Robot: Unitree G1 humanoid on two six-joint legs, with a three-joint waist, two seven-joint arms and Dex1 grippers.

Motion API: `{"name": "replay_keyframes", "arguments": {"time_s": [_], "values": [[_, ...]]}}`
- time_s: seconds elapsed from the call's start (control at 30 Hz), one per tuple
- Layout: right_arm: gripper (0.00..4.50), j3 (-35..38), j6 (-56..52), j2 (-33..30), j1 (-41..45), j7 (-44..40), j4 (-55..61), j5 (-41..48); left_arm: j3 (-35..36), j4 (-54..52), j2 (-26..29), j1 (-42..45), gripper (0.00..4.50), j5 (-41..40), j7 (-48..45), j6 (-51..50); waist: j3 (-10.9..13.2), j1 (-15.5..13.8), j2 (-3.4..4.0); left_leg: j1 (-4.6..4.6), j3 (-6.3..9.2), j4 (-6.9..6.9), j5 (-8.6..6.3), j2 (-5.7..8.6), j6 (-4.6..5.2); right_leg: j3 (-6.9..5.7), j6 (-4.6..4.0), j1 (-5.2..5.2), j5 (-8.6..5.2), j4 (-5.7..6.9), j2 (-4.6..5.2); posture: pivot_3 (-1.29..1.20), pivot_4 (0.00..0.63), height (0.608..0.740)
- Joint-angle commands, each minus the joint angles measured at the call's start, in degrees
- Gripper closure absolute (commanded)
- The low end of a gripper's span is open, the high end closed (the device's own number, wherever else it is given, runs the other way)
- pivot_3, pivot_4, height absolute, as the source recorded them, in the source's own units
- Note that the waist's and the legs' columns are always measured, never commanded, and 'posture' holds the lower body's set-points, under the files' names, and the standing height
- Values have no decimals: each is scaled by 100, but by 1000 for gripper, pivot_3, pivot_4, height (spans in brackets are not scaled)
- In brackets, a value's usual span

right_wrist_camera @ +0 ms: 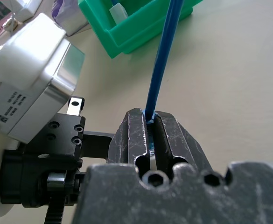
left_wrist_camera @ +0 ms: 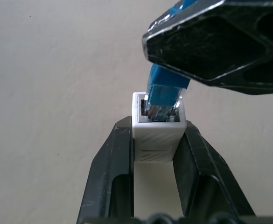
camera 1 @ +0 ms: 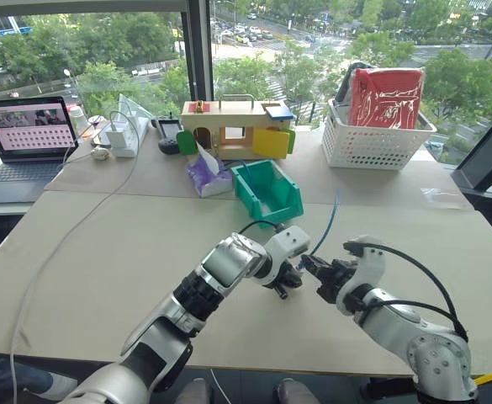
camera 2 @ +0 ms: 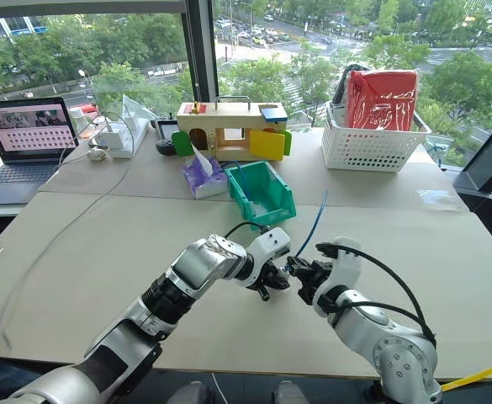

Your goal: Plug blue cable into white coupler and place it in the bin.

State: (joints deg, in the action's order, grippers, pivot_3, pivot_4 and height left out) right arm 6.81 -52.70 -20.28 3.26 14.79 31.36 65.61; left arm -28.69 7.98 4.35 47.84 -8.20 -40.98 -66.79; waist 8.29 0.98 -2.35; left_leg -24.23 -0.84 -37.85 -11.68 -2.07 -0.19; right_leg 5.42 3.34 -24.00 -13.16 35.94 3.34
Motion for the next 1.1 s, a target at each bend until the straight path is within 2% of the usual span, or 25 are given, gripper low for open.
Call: {"name": "replay_keyframes", "arguments": {"time_s": [0.03,0.5,0.9,1.1], "values": [[4500,-467,-536,-71,-466,-363,-415,-25,169,-192,-113,8,3837,-103,170,-4,-1,-3,0,1,1,0,0,0,0,-1,0,1,0,0,0,0,150,729],[4500,-996,-921,-495,-278,-1173,-629,-622,191,-300,-167,-46,3837,-237,319,108,-10,-5,-1,6,2,0,0,1,0,-2,2,7,-2,-2,0,0,150,729],[4500,-1282,-1050,-720,-189,-1541,-742,-1169,203,-251,-216,-2,3837,-308,375,264,-30,-7,-4,8,3,0,0,1,0,-3,2,9,-3,-3,0,0,150,729],[4500,-1055,-1017,-516,-117,-1663,-890,-1056,170,-248,-195,15,3837,-288,360,417,-38,-1,-9,27,5,0,0,1,0,-3,-1,33,-7,-9,-1,0,150,729]]}}
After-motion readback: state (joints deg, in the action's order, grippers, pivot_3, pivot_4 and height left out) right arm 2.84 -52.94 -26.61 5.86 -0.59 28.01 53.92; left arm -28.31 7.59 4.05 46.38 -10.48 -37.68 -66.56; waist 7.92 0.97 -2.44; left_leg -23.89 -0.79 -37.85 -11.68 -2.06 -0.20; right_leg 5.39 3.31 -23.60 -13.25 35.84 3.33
